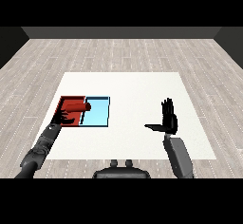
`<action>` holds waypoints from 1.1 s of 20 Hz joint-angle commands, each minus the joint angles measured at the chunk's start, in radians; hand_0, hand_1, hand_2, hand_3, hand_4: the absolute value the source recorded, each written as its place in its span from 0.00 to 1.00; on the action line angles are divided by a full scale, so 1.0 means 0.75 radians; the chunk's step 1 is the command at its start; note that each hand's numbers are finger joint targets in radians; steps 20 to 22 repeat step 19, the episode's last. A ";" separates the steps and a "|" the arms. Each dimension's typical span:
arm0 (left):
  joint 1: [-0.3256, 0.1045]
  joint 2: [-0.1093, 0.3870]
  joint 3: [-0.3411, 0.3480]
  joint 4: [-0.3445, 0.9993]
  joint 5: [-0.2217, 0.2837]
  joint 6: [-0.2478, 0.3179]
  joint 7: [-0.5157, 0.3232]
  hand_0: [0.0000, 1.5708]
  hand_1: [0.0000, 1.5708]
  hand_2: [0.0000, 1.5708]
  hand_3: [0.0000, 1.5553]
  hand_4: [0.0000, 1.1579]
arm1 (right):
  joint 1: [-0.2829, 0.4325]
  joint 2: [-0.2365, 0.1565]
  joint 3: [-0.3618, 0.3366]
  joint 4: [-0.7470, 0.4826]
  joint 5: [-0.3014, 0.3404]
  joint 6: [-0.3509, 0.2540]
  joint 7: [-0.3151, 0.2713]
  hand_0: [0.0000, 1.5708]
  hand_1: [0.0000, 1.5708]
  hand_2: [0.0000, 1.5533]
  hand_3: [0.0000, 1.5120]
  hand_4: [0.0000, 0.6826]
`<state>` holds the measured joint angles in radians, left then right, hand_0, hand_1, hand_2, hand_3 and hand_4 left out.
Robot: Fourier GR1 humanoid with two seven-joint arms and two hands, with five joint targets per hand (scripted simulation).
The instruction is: Pick the red can and put it in the red box
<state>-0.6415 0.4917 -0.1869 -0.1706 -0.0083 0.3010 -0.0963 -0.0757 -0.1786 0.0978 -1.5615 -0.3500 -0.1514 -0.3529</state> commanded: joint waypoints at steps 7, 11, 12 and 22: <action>-0.071 0.014 0.352 -0.129 0.324 -0.098 -0.372 0.00 0.00 0.00 0.00 0.00 | -0.001 0.002 -0.004 0.017 -0.016 0.061 -0.038 0.00 0.00 0.00 0.00 0.00; -0.055 -0.089 0.469 -0.315 0.476 -0.317 -0.647 0.00 0.00 0.00 0.00 0.00 | -0.002 0.003 -0.006 0.003 -0.046 0.080 -0.011 0.00 0.00 0.00 0.00 0.00; -0.065 -0.086 0.508 -0.373 0.528 -0.401 -0.704 0.00 0.00 0.00 0.00 0.00 | -0.017 -0.009 -0.005 0.013 -0.022 0.080 -0.030 0.00 0.00 0.00 0.00 0.00; 0.138 -0.395 0.438 -0.733 0.598 -0.547 -0.899 0.00 0.00 0.00 0.00 0.00 | 0.008 0.008 0.054 0.106 0.053 0.128 -0.137 0.00 0.00 0.00 0.00 0.00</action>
